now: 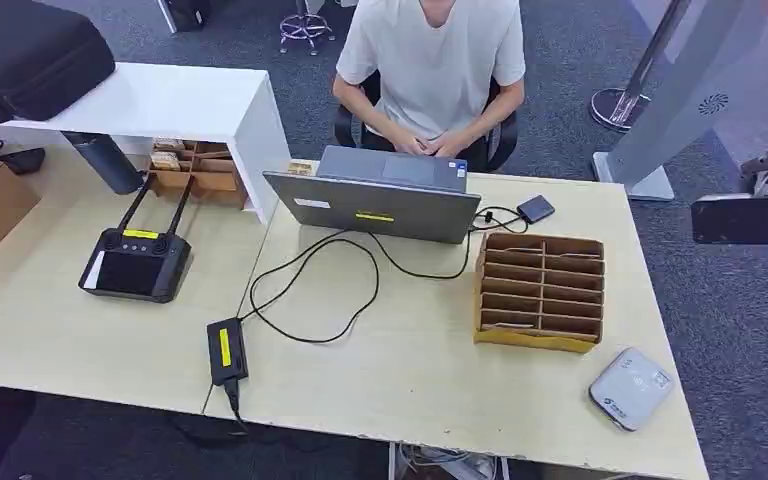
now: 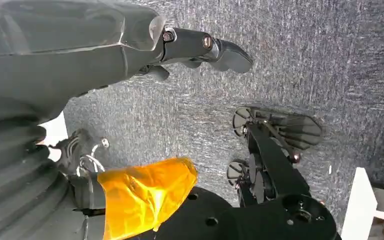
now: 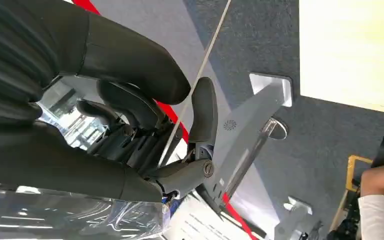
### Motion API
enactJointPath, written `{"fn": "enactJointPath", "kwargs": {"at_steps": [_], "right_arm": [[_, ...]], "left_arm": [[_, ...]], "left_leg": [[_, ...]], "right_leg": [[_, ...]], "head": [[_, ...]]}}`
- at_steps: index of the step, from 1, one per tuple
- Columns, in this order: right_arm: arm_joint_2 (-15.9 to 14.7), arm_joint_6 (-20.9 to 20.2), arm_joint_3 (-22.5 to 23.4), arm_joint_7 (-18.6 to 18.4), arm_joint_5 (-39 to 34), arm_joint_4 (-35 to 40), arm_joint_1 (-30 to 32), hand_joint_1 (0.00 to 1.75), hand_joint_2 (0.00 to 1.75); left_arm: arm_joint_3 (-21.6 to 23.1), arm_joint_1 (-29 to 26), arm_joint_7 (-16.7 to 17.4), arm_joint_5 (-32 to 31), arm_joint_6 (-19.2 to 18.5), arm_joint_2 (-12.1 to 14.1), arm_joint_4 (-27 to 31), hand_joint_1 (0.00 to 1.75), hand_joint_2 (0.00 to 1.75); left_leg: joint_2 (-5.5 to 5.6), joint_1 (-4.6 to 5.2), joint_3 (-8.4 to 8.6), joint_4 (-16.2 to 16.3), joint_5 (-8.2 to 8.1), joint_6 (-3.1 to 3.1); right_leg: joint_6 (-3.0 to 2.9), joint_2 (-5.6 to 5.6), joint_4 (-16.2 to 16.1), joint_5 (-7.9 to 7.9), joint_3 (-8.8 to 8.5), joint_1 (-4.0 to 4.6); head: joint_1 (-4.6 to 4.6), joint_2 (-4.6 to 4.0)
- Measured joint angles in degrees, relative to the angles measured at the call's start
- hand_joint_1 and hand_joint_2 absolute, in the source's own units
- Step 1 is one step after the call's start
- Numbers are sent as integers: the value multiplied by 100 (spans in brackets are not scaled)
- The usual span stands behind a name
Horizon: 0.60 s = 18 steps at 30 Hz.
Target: Pass the card to the sensor for recognition and then transmit it.
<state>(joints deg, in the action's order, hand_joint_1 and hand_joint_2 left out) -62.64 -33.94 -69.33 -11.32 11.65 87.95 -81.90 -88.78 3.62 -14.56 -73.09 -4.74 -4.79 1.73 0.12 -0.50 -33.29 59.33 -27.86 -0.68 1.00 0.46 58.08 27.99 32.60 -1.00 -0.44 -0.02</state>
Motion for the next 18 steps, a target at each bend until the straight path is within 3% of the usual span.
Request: {"fn": "enactJointPath", "kwargs": {"at_steps": [5,13,18], "right_arm": [[-203,118,-354,190,-138,173,-163,175,175],[-468,642,-1175,61,-273,514,-88,175,175],[-496,708,-1445,28,-273,586,-17,175,175]], "left_arm": [[0,-16,-39,35,7,2,0,0,175],[0,-14,-42,24,-22,-2,0,0,175],[0,-12,-39,24,-39,-4,0,0,175]], "left_leg": [[2,0,-2,1,-1,0],[-1,0,0,0,-2,2],[-2,0,2,1,0,1]], "right_leg": [[1,2,-1,0,1,0],[1,-2,-1,-1,0,0],[-1,-1,0,-2,0,0]], "head": [[2,0],[2,0],[2,0]]}}
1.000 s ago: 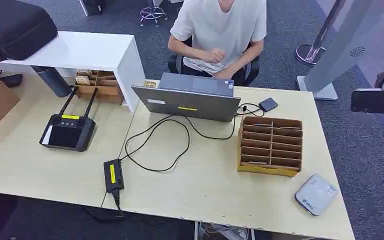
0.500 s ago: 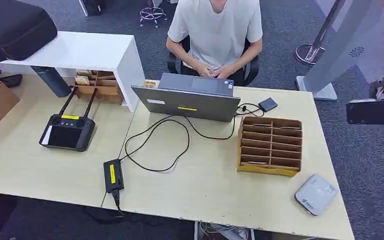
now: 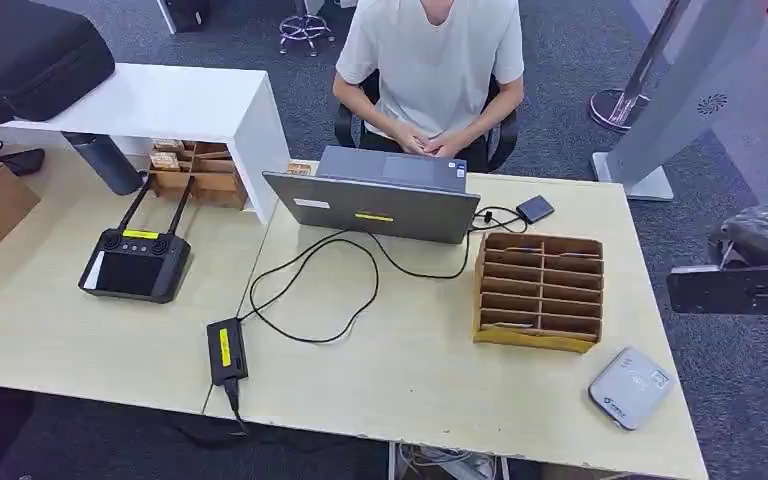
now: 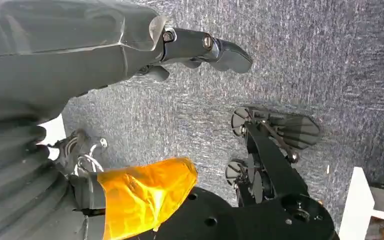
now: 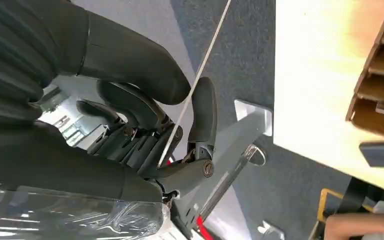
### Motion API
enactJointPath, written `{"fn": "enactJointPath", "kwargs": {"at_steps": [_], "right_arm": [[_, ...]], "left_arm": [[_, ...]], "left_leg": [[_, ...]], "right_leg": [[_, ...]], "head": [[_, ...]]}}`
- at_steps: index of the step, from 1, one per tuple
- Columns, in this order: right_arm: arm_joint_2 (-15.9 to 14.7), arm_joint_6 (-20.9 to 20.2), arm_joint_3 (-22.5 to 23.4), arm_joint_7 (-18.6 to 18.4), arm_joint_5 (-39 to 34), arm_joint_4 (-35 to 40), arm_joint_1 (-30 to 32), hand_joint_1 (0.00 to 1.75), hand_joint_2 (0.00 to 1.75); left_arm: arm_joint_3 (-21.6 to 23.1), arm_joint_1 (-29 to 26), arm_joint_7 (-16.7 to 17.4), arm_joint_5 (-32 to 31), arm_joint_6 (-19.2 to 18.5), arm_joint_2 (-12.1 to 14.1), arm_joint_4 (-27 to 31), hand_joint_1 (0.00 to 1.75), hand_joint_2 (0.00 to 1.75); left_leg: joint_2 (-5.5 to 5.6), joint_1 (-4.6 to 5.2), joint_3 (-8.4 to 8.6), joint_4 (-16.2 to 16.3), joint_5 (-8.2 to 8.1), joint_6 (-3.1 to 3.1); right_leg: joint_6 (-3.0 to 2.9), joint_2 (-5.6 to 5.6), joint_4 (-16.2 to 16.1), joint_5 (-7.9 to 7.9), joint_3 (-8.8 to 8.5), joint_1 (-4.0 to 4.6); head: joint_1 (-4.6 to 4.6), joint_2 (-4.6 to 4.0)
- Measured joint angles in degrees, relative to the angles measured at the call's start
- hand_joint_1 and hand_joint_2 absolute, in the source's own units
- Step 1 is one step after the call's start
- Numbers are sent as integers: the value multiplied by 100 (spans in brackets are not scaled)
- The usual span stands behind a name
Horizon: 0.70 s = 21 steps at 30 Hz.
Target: Pass the card to the sensor for recognition and then transmit it.
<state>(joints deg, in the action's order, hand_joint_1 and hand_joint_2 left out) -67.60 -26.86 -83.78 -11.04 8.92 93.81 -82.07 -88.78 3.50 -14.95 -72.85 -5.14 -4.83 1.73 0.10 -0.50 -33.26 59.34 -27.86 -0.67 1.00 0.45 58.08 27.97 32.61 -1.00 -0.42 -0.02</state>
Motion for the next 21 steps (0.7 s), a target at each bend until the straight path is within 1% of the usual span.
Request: {"fn": "enactJointPath", "kwargs": {"at_steps": [2,4,9,13,16,18,21], "right_arm": [[-65,7,-80,-22,4,13,42,175,175],[-166,150,-133,-20,83,17,243,175,175],[-391,794,-148,-96,149,-15,1085,175,175],[-527,1206,-131,-201,131,-96,1841,175,175],[-610,1353,-85,-227,96,-138,2296,175,175],[-654,1368,-39,-236,94,-155,2542,175,175],[-693,1377,55,-260,94,-164,2759,175,175]], "left_arm": [[0,1,15,-2,55,-4,0,0,175],[0,-2,18,-15,94,-18,0,0,175],[0,1,48,-70,122,-28,0,0,175],[0,1,98,-105,146,-33,0,0,175],[0,1,105,-107,151,-33,0,0,175],[0,5,105,-109,149,-33,0,0,175],[0,8,105,-111,127,-35,0,0,175]], "left_leg": [[2,0,0,1,0,0],[6,-5,-1,0,-1,0],[7,-4,-3,0,-6,7],[10,-4,-4,0,-5,7],[9,-4,-4,0,-5,6],[7,-4,-4,-1,-5,6],[5,-4,-2,-1,-5,6]], "right_leg": [[0,3,0,0,-1,0],[0,6,-3,1,-4,6],[1,4,-7,1,-4,6],[1,7,-6,1,-4,5],[1,6,-6,1,-4,5],[1,5,-5,1,-4,5],[1,3,-5,1,-4,5]], "head": [[0,-2],[2,0],[0,0],[0,0],[0,0],[0,0],[-2,-2]]}}
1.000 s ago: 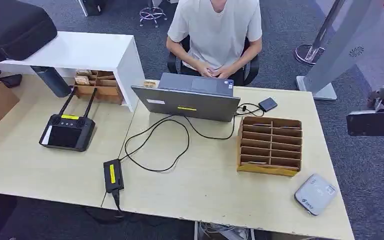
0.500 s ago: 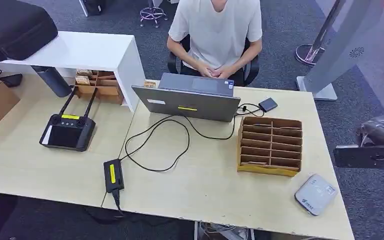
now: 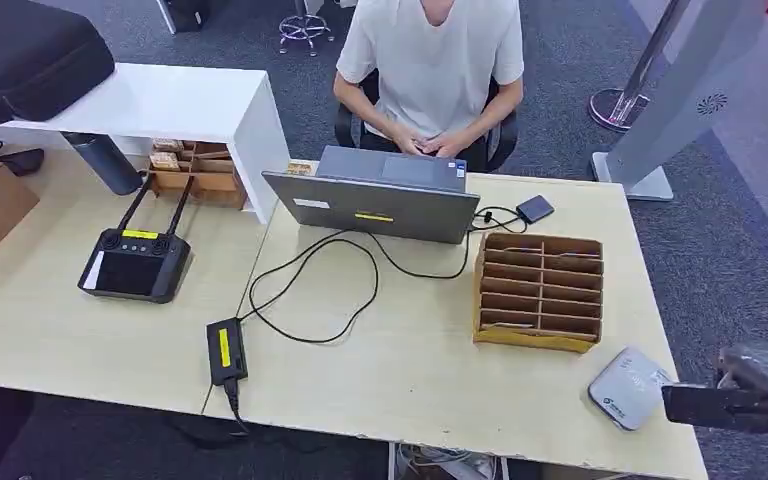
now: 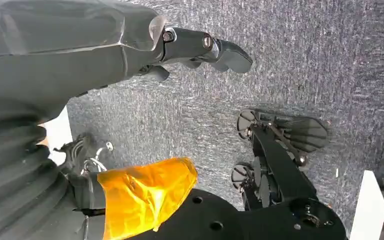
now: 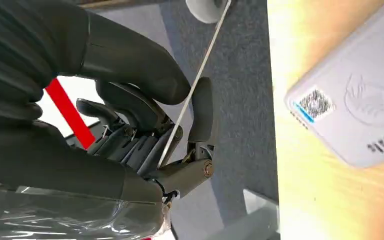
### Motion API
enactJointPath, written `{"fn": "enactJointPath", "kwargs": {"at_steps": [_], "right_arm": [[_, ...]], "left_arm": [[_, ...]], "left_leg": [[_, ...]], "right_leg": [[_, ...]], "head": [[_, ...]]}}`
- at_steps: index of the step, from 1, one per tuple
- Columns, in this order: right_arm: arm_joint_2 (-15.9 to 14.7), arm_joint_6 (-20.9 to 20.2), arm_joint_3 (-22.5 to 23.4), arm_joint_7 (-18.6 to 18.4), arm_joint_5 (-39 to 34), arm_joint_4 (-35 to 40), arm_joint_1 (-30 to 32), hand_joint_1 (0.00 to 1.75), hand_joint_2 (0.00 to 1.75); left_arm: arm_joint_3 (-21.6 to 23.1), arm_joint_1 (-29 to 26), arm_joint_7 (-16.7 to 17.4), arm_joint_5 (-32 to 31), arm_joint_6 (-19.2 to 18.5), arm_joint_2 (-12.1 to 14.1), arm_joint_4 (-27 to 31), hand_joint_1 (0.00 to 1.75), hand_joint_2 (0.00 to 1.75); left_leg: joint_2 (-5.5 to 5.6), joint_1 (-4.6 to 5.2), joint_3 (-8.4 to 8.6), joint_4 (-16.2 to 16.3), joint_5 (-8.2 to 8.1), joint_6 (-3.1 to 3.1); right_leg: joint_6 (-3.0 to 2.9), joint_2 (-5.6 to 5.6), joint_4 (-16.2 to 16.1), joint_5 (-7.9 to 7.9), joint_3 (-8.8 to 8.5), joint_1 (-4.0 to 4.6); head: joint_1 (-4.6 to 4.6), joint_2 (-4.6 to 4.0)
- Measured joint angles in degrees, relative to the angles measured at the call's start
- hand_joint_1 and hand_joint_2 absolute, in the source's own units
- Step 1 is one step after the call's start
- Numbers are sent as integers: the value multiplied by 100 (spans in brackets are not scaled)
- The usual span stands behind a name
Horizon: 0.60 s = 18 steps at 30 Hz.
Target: Pass the card to the sensor for recognition and then transmit it.
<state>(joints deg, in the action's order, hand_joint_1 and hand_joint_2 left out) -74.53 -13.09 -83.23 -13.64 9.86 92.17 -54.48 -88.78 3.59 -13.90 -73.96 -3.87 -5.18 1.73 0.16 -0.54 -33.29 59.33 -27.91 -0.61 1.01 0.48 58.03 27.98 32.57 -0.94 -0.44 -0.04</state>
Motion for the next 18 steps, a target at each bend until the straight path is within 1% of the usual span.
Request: {"fn": "enactJointPath", "kwargs": {"at_steps": [8,9,11,15,18], "right_arm": [[-66,0,179,-37,-4,-9,270,175,175],[-70,15,235,-41,-17,-17,365,175,175],[-68,175,420,-17,4,-61,719,175,175],[22,572,1131,70,377,-243,1733,175,175],[226,796,1911,193,873,-367,2537,175,175]], "left_arm": [[0,15,4,-9,4,0,0,0,175],[0,16,7,-11,11,0,0,0,175],[0,17,20,-39,15,0,0,0,175],[0,24,57,-112,7,0,0,0,175],[0,25,70,-129,-15,0,0,0,175]], "left_leg": [[0,0,0,0,0,0],[1,-1,-1,0,0,0],[5,-1,-4,0,0,0],[20,0,-14,-1,0,0],[22,-1,-16,-2,0,0]], "right_leg": [[0,2,0,0,-1,0],[0,4,0,0,-2,1],[0,9,0,0,-4,1],[4,25,1,3,-4,0],[4,26,1,3,-4,1]], "head": [[2,2],[4,2],[0,2],[2,0],[2,2]]}}
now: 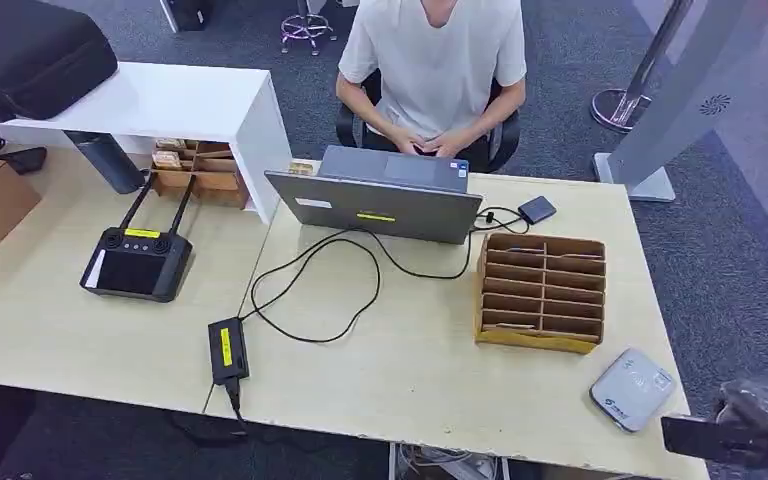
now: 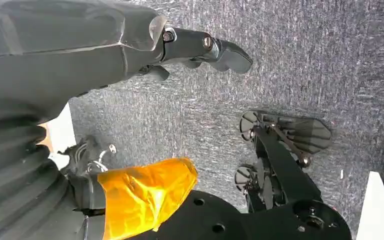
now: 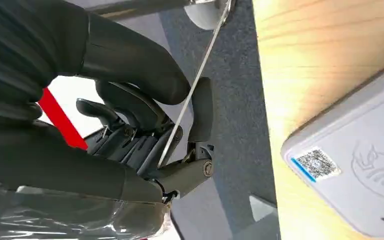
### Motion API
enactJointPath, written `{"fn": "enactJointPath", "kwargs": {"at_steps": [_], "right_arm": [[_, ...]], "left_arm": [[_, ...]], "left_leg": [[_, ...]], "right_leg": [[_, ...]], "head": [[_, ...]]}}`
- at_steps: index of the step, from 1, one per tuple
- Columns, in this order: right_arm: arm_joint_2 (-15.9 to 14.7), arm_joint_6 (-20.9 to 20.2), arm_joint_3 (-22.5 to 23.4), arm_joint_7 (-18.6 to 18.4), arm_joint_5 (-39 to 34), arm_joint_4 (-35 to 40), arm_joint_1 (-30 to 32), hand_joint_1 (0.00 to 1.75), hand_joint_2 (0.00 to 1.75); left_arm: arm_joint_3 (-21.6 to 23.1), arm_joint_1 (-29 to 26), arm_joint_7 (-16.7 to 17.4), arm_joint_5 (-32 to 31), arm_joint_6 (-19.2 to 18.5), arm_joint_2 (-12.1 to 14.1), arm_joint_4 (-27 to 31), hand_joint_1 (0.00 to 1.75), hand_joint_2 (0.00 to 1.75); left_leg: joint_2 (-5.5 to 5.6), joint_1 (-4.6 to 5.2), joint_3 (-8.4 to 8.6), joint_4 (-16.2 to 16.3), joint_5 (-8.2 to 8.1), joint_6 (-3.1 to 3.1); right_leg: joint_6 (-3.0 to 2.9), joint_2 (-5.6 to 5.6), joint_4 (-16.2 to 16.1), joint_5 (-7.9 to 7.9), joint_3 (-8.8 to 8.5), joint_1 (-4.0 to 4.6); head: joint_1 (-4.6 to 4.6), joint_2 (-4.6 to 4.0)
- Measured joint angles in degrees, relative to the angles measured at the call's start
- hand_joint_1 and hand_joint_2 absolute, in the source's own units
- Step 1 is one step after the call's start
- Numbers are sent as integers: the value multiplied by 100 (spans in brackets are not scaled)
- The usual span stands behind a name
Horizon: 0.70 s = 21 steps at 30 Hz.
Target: Pass the card to the sensor for recognition and then transmit it.
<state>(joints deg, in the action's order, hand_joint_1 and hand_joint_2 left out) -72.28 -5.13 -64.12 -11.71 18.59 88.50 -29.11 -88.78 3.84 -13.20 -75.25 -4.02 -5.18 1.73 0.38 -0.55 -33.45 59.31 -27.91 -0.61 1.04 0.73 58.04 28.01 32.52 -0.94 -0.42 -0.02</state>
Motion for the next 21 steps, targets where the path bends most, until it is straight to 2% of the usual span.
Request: {"fn": "enactJointPath", "kwargs": {"at_steps": [3,6,9,15,18,21], "right_arm": [[400,363,964,195,730,-103,816,175,175],[980,599,1923,420,1458,-184,1459,175,175],[1522,714,2612,633,1806,-264,1890,175,175],[2547,1341,3474,892,2447,-555,2443,175,175],[2889,1525,3705,900,2600,-688,2544,175,175],[3086,1541,3885,913,2651,-743,2585,175,175]], "left_arm": [[0,7,0,-11,-35,-7,0,0,175],[0,12,2,-41,-105,-13,0,0,175],[0,20,2,-46,-140,-20,0,0,175],[0,33,0,-85,-181,-33,0,0,175],[0,36,0,-101,-184,-33,0,0,175],[0,37,0,-120,-184,-33,0,0,175]], "left_leg": [[1,-3,0,-1,0,0],[0,-4,7,-2,1,-2],[1,-6,7,-2,4,-6],[-3,-7,11,-4,4,-6],[-11,-6,14,-4,4,-6],[-16,-6,15,-4,4,-6]], "right_leg": [[0,0,0,0,0,2],[-1,1,0,1,1,3],[-2,4,1,2,1,5],[-5,-2,1,4,2,6],[-5,-9,1,4,2,5],[-5,-14,1,3,1,5]], "head": [[0,0],[-2,-2],[2,0],[2,0],[-2,0],[2,0]]}}
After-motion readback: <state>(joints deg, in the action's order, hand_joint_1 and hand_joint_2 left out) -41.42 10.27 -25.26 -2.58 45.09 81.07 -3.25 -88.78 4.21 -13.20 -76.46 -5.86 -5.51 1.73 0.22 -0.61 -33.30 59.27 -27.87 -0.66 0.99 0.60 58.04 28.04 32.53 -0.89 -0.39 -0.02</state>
